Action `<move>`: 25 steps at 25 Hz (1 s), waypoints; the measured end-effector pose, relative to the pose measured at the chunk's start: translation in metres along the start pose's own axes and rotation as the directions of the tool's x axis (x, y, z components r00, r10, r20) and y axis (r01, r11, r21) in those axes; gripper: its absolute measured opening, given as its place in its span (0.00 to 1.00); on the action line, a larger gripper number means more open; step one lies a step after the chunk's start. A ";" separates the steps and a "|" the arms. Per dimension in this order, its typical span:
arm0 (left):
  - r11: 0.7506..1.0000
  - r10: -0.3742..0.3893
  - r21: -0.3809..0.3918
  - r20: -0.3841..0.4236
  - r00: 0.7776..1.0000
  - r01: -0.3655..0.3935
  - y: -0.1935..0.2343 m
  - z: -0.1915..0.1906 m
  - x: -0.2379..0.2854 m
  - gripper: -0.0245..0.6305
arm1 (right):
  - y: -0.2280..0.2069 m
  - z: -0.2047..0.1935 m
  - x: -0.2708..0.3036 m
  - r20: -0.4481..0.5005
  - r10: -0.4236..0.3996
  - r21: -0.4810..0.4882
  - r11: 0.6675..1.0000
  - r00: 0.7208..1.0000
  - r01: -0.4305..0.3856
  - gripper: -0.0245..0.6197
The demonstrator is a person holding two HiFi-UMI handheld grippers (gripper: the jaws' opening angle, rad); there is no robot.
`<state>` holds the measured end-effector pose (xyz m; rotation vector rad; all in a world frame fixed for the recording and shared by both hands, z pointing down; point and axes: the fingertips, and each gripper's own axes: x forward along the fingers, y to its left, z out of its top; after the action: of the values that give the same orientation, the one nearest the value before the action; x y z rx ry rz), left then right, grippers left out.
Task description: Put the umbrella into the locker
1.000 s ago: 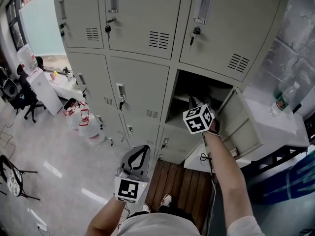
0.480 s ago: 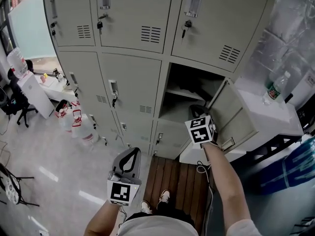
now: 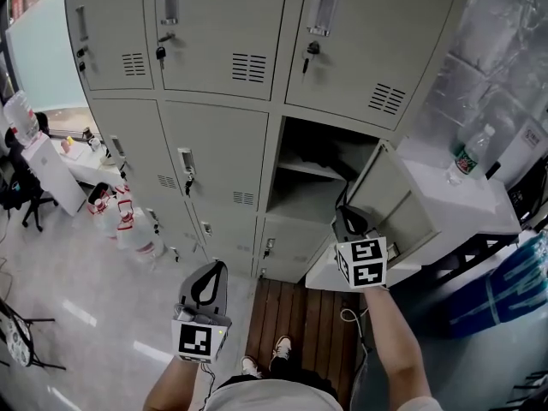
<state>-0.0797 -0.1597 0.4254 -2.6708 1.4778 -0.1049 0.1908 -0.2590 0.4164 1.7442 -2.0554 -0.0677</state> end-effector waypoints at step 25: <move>0.995 0.096 0.019 -0.048 0.994 -0.096 0.034 -0.002 -0.014 0.07 | -0.017 0.024 -0.140 0.220 0.040 0.145 0.987 0.975 -0.074 0.06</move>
<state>-0.1157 -0.1659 0.4235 -2.5965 1.6091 -0.1768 0.2130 -0.1353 0.3481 1.8363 -2.3202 -0.0889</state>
